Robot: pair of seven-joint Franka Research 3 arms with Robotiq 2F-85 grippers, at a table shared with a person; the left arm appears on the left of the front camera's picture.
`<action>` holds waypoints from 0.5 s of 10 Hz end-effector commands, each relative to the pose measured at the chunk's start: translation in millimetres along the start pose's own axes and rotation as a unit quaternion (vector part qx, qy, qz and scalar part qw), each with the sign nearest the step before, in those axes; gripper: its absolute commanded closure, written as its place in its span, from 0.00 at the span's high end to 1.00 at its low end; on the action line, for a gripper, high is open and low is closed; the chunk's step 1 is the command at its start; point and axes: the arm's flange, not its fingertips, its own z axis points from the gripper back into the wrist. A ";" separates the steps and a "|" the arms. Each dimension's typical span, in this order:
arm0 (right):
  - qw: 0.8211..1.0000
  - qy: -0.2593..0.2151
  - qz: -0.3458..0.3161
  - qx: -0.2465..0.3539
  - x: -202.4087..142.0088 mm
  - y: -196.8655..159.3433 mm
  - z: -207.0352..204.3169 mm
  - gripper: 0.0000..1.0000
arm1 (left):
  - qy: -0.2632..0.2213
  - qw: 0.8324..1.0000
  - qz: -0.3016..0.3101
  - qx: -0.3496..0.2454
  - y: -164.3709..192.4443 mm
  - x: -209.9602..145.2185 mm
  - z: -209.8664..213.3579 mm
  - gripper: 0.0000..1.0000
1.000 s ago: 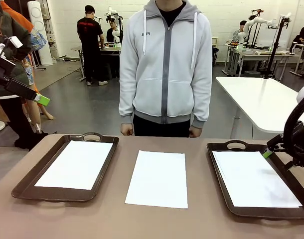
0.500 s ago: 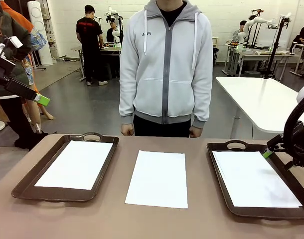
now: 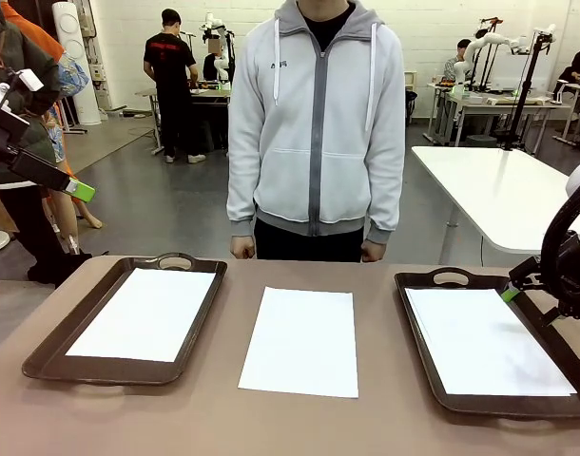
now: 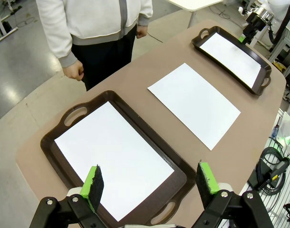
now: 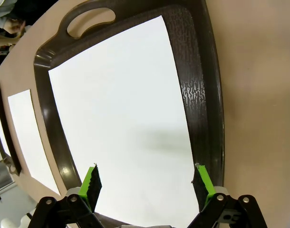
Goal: Sort the A4 documents.
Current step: Receive the A4 Paper.
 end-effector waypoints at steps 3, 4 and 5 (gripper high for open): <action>1.000 0.000 0.000 0.000 0.0 0.0 0.0 1.00 | 0.004 1.000 -0.007 0.002 -0.1 -1.2 -1.4 1.00; 0.999 -0.016 0.046 -0.016 -17.8 7.8 7.7 1.00 | 0.004 1.000 -0.007 0.002 -0.1 -1.2 -1.4 1.00; 0.995 -0.019 0.095 -0.005 -27.0 30.4 13.7 1.00 | 0.004 1.000 -0.007 0.002 -0.1 -1.2 -1.4 1.00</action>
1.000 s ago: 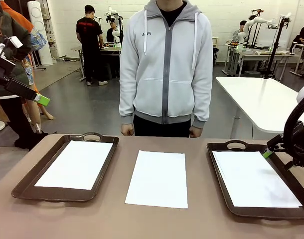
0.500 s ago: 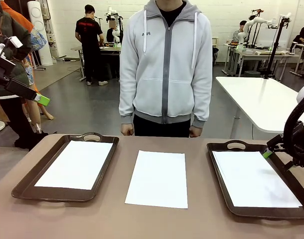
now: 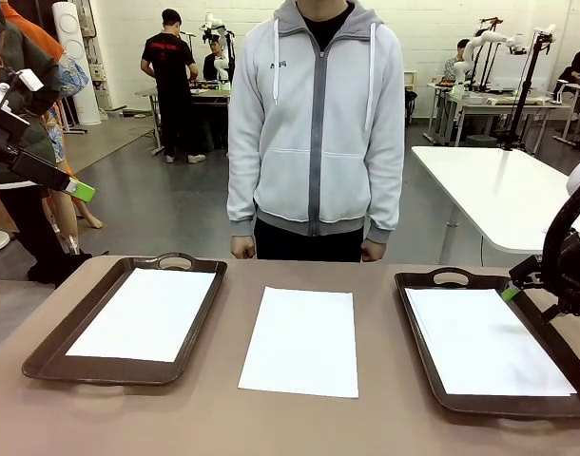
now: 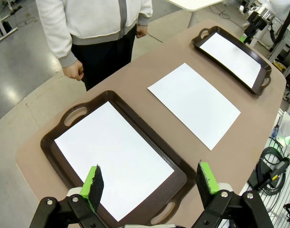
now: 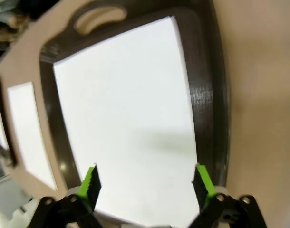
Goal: Sort the A4 documents.
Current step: Receive the A4 Paper.
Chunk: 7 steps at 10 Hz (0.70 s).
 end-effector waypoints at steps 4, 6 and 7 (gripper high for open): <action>0.963 -0.010 0.267 0.018 -18.8 155.4 21.9 1.00 | 0.004 1.000 -0.007 0.002 -0.1 -1.2 -1.4 1.00; 0.931 -0.001 0.361 0.058 -12.9 206.8 44.9 1.00 | 0.004 1.000 -0.007 0.002 -0.1 -1.2 -1.4 1.00; 0.918 0.002 0.389 0.078 -14.3 221.7 57.9 1.00 | 0.004 1.000 -0.007 0.002 -0.1 -1.2 -1.4 1.00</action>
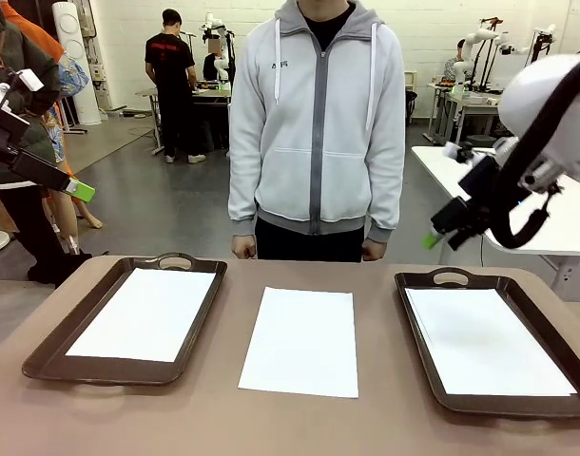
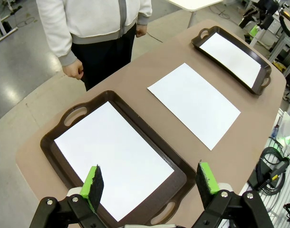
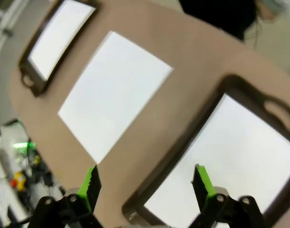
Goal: Sort the A4 documents.
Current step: Receive the A4 Paper.
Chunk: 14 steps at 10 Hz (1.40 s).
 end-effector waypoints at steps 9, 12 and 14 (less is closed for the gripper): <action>0.989 -0.072 0.094 0.084 1.9 24.4 56.3 1.00 | 0.003 1.000 -0.007 0.003 0.0 -1.2 -1.2 1.00; 0.990 -0.072 0.085 0.083 -0.1 24.1 56.2 1.00 | 0.003 1.000 -0.007 0.003 0.0 -1.2 -1.2 1.00; 0.991 -0.057 0.089 0.081 5.5 25.0 59.5 1.00 | 0.003 1.000 -0.007 0.003 0.0 -1.2 -1.2 1.00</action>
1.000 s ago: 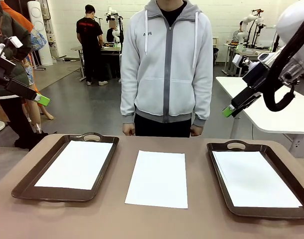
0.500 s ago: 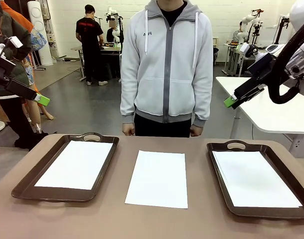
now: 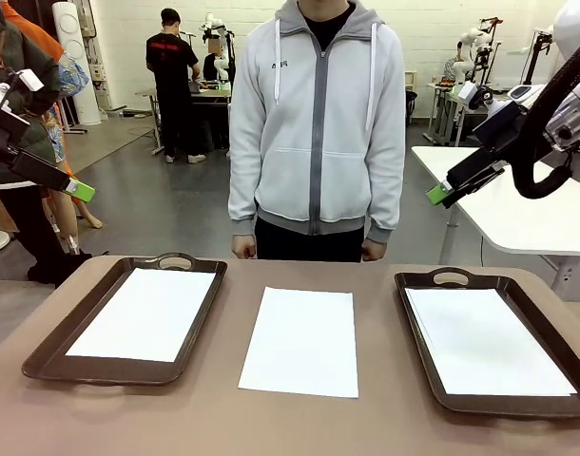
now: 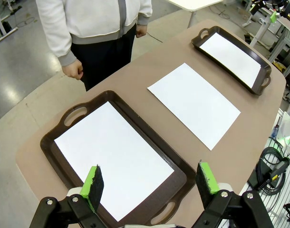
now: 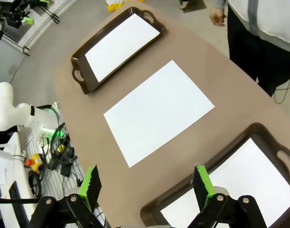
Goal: Sort the A4 documents.
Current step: Receive the A4 Paper.
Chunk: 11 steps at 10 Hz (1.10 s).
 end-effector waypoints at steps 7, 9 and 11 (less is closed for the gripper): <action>1.000 0.000 0.000 0.000 0.3 0.3 0.1 1.00 | 0.003 1.000 -0.007 0.003 0.0 -1.2 -1.2 1.00; 1.000 0.000 0.000 0.000 0.3 0.3 0.1 1.00 | 0.003 1.000 -0.007 0.003 0.0 -1.2 -1.2 1.00; 1.000 0.000 0.000 0.000 0.3 0.3 0.1 1.00 | 0.003 1.000 -0.007 0.003 0.0 -1.2 -1.2 1.00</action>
